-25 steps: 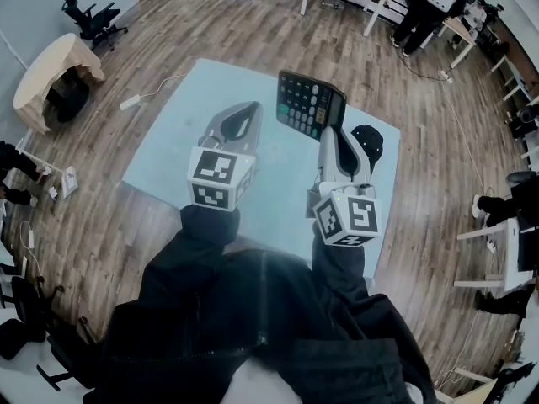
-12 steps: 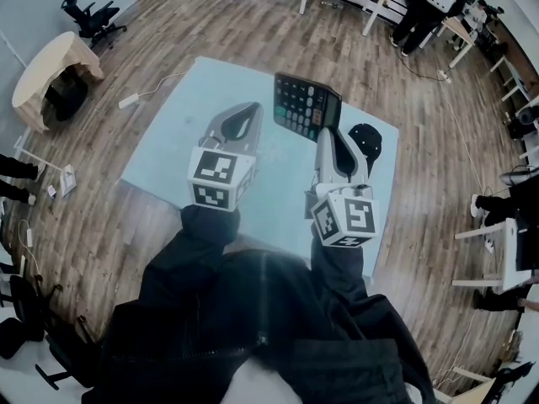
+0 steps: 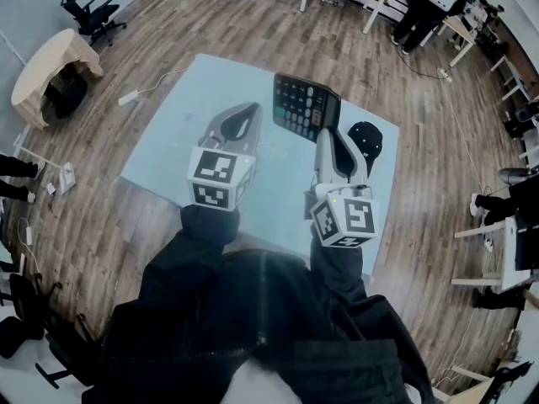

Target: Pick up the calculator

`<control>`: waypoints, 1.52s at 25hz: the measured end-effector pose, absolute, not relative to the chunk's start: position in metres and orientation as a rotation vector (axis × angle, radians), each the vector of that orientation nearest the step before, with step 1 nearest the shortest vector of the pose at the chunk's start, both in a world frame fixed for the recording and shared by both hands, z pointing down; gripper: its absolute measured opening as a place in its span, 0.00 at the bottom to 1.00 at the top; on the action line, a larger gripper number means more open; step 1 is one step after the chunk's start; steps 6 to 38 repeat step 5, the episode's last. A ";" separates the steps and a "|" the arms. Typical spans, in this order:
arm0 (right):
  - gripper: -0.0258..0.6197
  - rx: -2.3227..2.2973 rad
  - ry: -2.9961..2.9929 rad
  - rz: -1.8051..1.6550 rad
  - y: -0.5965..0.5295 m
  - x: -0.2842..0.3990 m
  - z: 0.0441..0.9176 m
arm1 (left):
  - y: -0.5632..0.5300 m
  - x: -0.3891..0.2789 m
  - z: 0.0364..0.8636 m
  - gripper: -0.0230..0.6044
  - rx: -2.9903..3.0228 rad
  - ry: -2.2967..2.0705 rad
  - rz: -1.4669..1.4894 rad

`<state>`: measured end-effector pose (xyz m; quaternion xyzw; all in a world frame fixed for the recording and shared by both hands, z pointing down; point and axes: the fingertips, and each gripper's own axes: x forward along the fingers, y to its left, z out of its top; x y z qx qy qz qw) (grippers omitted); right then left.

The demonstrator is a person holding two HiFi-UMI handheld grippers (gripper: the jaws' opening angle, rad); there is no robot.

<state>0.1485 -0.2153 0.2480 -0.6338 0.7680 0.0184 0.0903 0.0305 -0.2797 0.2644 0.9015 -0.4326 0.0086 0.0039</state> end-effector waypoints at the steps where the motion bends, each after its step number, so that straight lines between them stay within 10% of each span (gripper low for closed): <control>1: 0.10 -1.884 2.284 0.054 -0.216 0.148 0.248 | -0.280 0.030 0.265 0.03 2.825 -1.355 0.028; 38: 0.10 -1.882 2.286 0.041 -0.218 0.149 0.248 | -0.282 0.032 0.265 0.03 2.822 -1.356 0.032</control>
